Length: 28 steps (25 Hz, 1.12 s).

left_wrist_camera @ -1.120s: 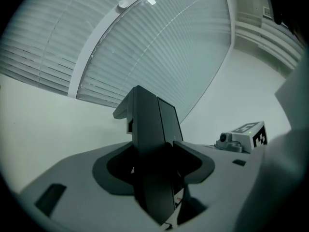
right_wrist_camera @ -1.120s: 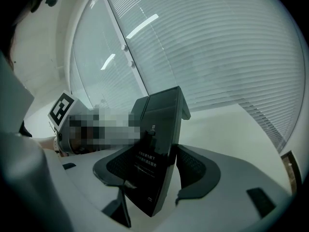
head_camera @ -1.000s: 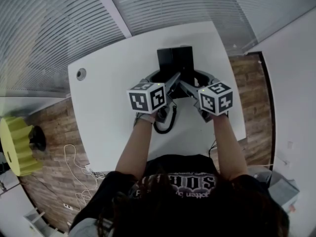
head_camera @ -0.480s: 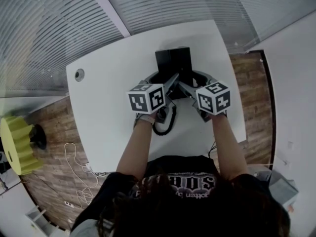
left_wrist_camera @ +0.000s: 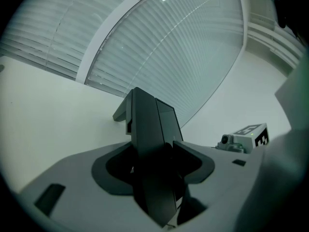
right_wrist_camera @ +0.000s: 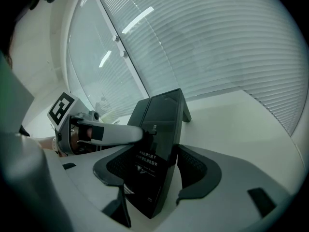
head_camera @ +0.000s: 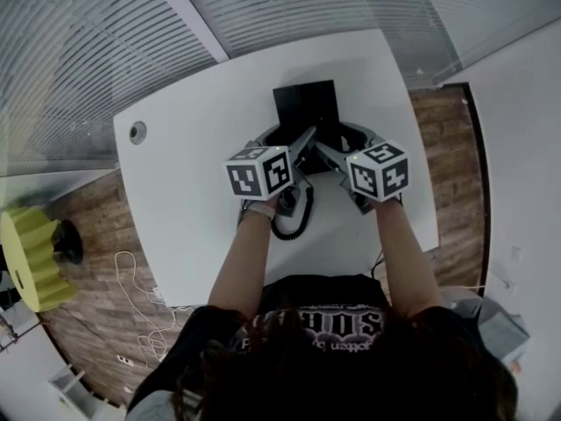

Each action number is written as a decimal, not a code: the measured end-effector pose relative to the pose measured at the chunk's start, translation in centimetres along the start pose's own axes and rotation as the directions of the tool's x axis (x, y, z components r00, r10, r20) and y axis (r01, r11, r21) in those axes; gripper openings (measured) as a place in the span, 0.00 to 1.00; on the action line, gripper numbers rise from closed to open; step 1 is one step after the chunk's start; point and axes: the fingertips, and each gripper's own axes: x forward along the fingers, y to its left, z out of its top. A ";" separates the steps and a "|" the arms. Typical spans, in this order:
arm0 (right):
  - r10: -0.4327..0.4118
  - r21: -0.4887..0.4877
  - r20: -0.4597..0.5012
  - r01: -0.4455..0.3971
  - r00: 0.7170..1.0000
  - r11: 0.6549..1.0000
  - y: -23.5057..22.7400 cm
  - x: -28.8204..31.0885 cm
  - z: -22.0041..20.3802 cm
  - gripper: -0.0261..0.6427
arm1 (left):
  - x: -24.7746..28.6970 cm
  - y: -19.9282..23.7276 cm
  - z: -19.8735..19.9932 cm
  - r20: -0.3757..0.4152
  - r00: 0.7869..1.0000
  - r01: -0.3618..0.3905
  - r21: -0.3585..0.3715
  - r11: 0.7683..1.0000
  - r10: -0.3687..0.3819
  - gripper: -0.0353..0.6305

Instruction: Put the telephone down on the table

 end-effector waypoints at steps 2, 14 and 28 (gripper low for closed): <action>0.002 0.001 0.003 -0.002 1.000 1.000 0.0 -0.1 0.0 0.46 | 0.0 -0.1 0.0 0.002 1.000 0.001 0.000 1.000 -0.001 0.41; 0.002 -0.005 0.018 -0.002 1.000 1.000 -0.1 0.1 0.0 0.46 | 0.1 0.2 0.1 0.001 1.000 -0.005 0.028 1.000 0.005 0.42; -0.065 -0.033 0.018 0.065 0.998 0.997 0.4 -1.1 0.4 0.46 | -2.4 -0.1 0.6 0.011 0.998 -0.055 0.141 0.989 0.054 0.42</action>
